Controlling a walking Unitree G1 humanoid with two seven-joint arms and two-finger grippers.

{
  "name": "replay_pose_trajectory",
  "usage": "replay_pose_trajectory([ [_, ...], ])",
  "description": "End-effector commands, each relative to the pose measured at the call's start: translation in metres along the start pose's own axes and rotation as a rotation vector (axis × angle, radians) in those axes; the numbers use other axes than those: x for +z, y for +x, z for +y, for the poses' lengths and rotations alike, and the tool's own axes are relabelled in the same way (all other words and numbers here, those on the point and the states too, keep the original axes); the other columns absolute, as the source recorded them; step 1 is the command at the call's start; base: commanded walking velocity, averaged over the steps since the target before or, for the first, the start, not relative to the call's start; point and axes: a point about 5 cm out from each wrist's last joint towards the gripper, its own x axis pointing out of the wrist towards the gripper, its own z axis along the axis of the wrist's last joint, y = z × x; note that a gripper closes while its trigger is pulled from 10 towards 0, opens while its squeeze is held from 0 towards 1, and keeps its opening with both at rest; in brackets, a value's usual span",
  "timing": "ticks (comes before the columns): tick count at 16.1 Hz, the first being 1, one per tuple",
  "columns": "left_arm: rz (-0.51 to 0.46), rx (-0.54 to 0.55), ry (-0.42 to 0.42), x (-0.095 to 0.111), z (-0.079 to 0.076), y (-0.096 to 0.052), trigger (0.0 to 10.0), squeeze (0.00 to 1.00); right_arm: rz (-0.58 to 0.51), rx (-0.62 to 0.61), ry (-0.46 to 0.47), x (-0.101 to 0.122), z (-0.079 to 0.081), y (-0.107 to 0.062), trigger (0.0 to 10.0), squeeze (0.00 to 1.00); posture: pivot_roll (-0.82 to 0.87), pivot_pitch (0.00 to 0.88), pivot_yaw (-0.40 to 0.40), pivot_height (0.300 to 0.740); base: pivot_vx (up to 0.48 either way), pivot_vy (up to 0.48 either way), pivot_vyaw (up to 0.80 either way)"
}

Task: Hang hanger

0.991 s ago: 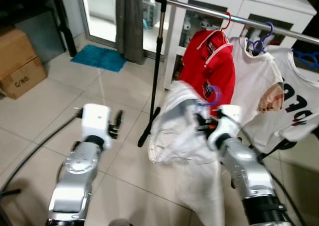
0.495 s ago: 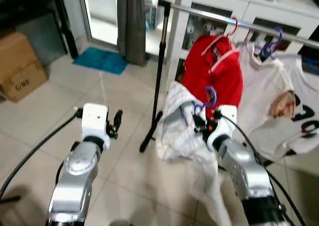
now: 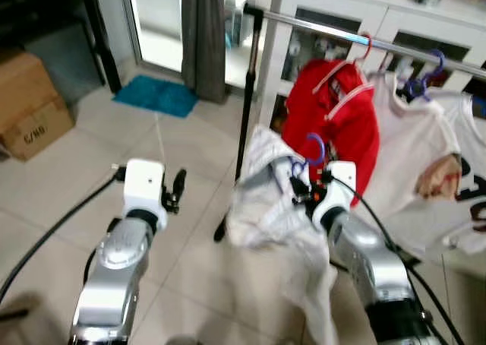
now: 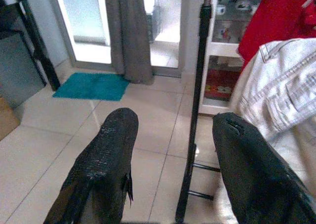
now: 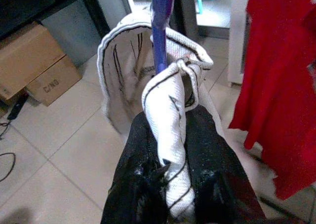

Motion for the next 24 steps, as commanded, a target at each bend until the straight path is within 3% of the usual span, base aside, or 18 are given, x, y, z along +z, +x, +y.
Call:
replay_pose_trajectory([
  [1, -0.007, -0.027, 0.0, 0.0019, -0.0079, 0.0003, 10.0, 0.0, -0.068, -0.029, -0.016, 0.0146, -0.0105, -0.0022, 10.0, 0.0, 0.13, 0.019, -0.08, 0.74, 0.319, 0.0, 0.0],
  [24, -0.003, -0.03, -0.006, 0.0023, -0.0086, -0.0012, 10.0, 0.0, -0.07, -0.007, -0.016, 0.0147, -0.0054, 0.0019, 10.0, 0.0, 0.14, 0.042, -0.087, 0.74, 0.316, 0.0, 0.0],
])
